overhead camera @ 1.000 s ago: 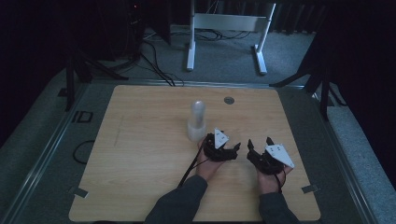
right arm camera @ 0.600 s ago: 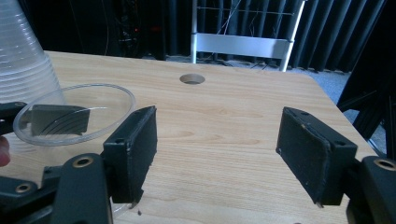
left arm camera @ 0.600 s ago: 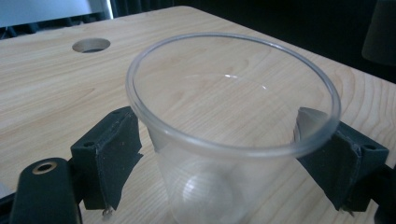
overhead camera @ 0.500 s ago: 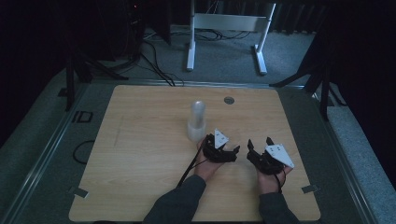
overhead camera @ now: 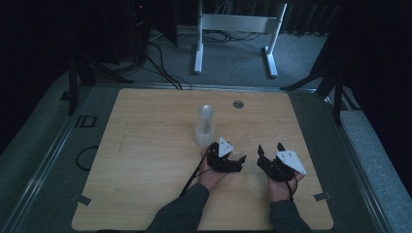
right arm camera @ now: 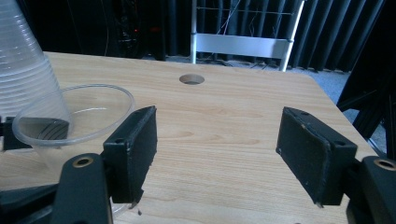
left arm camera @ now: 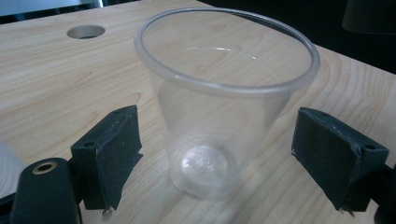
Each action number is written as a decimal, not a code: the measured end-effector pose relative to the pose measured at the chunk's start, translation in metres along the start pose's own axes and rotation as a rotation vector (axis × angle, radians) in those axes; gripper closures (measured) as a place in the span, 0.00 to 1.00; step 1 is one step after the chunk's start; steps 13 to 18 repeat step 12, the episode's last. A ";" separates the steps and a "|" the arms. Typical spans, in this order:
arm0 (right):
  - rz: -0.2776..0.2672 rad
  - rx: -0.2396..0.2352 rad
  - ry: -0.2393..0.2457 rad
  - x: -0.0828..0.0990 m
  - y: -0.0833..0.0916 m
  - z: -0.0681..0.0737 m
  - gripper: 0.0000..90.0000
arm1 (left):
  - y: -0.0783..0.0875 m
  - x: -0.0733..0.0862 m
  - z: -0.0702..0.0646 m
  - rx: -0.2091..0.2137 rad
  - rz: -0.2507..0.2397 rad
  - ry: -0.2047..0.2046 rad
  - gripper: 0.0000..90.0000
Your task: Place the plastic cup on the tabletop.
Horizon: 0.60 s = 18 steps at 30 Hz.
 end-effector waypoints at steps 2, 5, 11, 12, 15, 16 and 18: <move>-0.001 0.001 0.000 0.000 0.000 0.000 0.32 | 0.003 0.001 0.000 0.002 -0.004 0.000 0.18; -0.001 0.003 -0.001 0.000 0.000 -0.001 0.32 | 0.006 0.003 0.000 0.008 -0.002 0.001 0.18; 0.001 0.006 -0.005 0.000 -0.001 -0.001 0.32 | 0.013 0.007 -0.003 0.022 -0.004 -0.003 0.18; 0.002 0.006 -0.006 0.000 -0.001 -0.002 0.32 | 0.015 0.008 -0.003 0.026 -0.006 0.001 0.18; 0.002 0.006 -0.006 0.000 -0.001 -0.002 0.32 | 0.015 0.008 -0.003 0.026 -0.006 0.001 0.18; 0.002 0.006 -0.006 0.000 -0.001 -0.002 0.32 | 0.015 0.008 -0.003 0.026 -0.006 0.001 0.18; 0.002 0.006 -0.006 0.000 -0.001 -0.002 0.32 | 0.015 0.008 -0.003 0.026 -0.006 0.001 0.18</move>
Point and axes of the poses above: each handheld gripper's, and its own axes: y roughly backward along the jaws, x roughly out of its underside, z roughly to its left, the point moved 1 cm from there along -y, roughly forward along the jaws, and after that the axes turned 5 degrees about x, right-handed, at the moved point
